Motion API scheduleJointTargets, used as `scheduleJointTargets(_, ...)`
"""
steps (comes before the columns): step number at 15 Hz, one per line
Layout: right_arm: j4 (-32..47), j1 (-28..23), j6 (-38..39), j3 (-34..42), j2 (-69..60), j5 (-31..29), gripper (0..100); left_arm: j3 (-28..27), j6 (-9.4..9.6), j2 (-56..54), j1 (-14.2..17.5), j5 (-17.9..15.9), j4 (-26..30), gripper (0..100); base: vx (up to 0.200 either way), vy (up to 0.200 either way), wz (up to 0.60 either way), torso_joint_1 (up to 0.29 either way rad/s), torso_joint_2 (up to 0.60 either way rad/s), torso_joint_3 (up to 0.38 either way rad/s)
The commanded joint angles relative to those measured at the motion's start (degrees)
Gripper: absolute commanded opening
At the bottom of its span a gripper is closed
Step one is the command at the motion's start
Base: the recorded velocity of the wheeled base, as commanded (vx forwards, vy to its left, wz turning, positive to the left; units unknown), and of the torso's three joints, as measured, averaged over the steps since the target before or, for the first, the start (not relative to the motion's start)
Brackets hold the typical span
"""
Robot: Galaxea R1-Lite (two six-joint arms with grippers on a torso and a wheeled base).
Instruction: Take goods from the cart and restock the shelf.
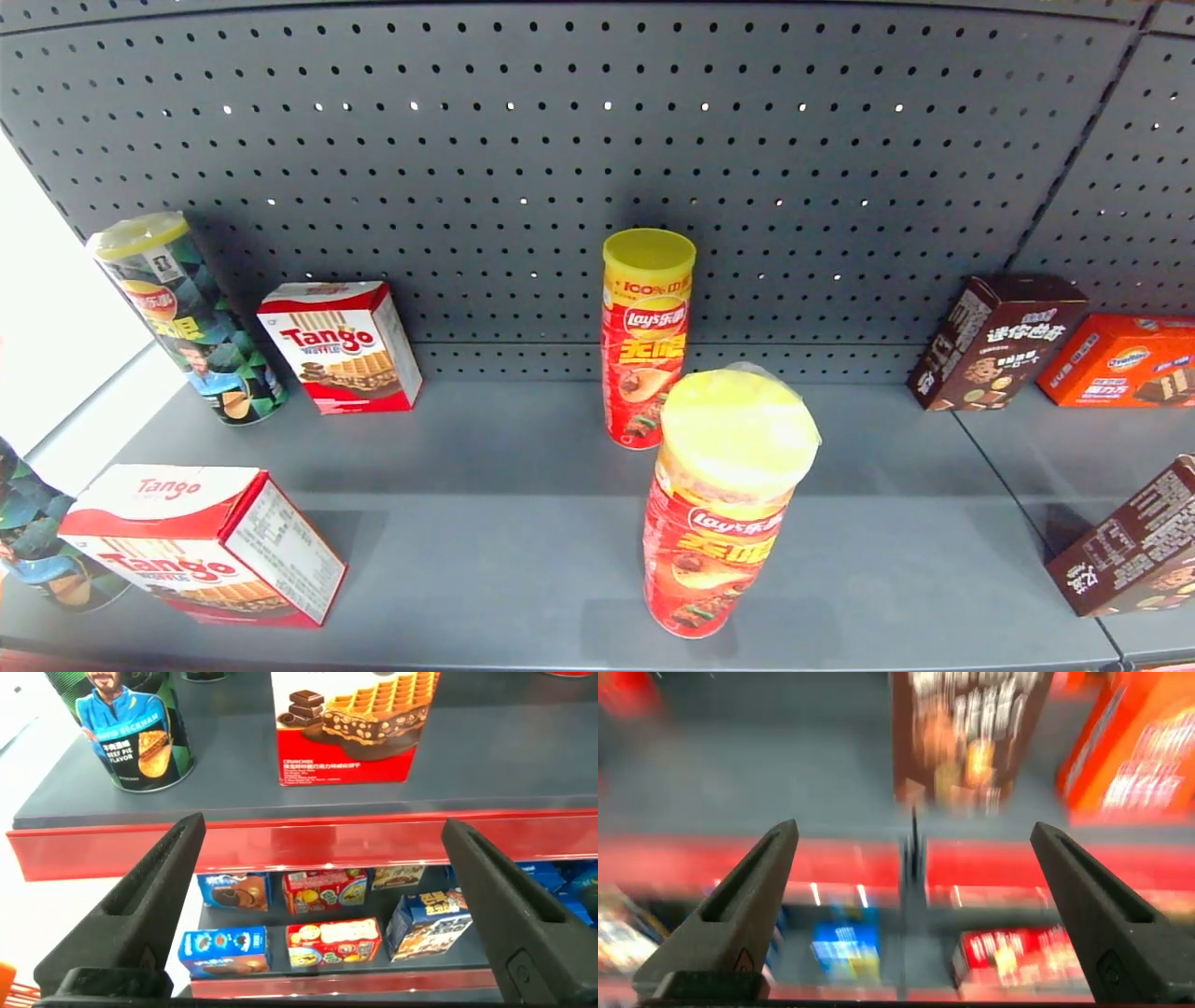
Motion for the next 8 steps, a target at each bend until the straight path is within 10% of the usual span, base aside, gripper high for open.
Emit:
scheduleJointTargets(1,-0.56,2.4,3.45,-19.86,17.08,0.99,100,-0.05,0.02,0.07,0.01,-0.06,-0.01,100,0.0,0.0,0.0,0.0,0.0,0.0)
scheduleJointTargets(8,-1.18,14.61,-13.17,-33.92,41.6,7.32,100,-0.05,0.02,0.07,0.01,-0.15,0.08,100,0.0,0.0,0.0,0.0,0.0,0.0)
